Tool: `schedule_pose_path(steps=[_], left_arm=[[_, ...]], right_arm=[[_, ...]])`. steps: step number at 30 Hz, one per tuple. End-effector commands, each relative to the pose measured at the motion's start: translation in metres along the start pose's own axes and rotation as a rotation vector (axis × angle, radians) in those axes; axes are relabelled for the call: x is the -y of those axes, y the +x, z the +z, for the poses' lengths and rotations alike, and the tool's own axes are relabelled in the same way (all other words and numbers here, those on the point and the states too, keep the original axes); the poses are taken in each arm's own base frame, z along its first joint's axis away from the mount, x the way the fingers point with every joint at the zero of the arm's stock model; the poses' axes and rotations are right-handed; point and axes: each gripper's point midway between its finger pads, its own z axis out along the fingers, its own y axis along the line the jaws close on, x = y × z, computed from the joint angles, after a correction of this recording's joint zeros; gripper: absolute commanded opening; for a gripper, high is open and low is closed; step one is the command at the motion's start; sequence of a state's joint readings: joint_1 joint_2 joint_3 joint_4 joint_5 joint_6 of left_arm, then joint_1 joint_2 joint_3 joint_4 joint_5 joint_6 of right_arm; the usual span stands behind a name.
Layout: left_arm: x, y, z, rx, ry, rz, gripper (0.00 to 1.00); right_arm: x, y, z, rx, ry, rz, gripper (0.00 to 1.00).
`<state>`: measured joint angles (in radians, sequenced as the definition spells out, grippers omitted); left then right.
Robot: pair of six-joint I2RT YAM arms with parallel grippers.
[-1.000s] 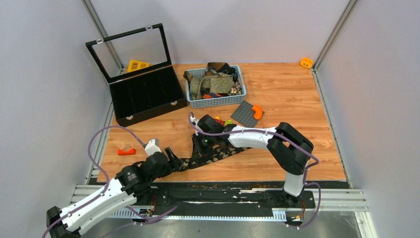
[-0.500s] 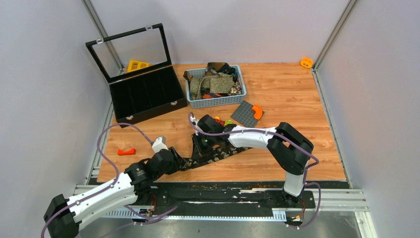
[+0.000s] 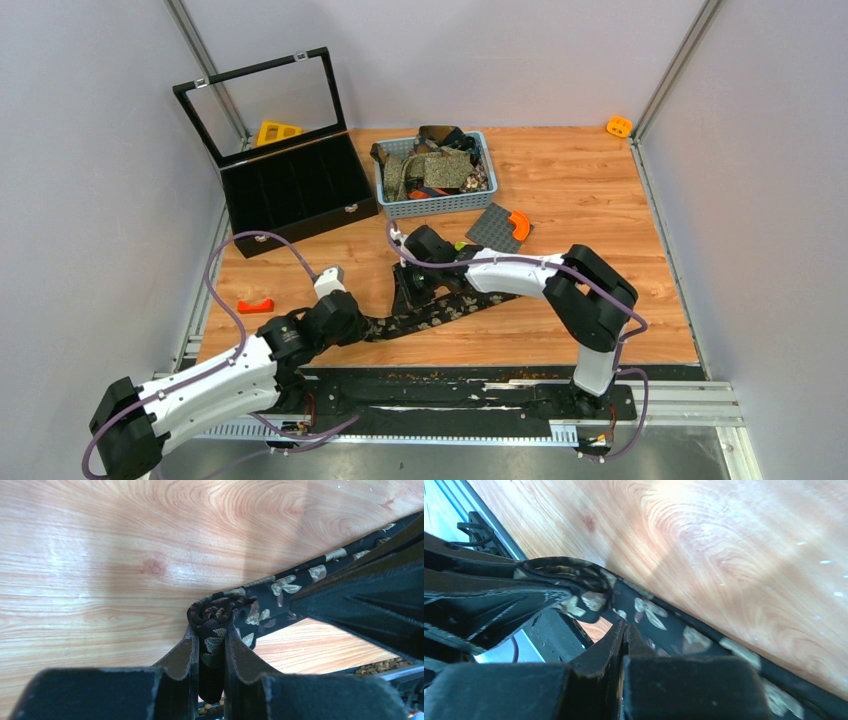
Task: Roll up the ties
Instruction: Roll the tie at the center of the board.
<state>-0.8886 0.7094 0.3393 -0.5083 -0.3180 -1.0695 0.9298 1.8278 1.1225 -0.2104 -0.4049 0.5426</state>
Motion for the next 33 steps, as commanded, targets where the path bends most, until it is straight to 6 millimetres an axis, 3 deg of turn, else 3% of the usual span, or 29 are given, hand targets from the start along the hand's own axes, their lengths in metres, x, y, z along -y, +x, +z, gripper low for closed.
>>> schedule_pose_path(steps=[1,13,26,33], left_arm=[[-0.010,-0.020,-0.017,0.009,-0.126,0.147,0.04],[-0.025,-0.038,-0.019,-0.089,-0.433,0.379,0.02],[-0.028,-0.047,-0.010,-0.120,-0.614,0.506,0.01],[-0.018,-0.039,0.002,-0.129,-0.674,0.591,0.00]], right_arm=[[-0.001,-0.018,-0.023,0.073,0.003,-0.039,0.00],[0.039,-0.016,-0.034,0.099,0.118,0.029,0.00],[0.085,-0.023,-0.083,0.256,0.264,0.167,0.00],[0.091,-0.032,-0.118,0.364,0.288,0.186,0.01]])
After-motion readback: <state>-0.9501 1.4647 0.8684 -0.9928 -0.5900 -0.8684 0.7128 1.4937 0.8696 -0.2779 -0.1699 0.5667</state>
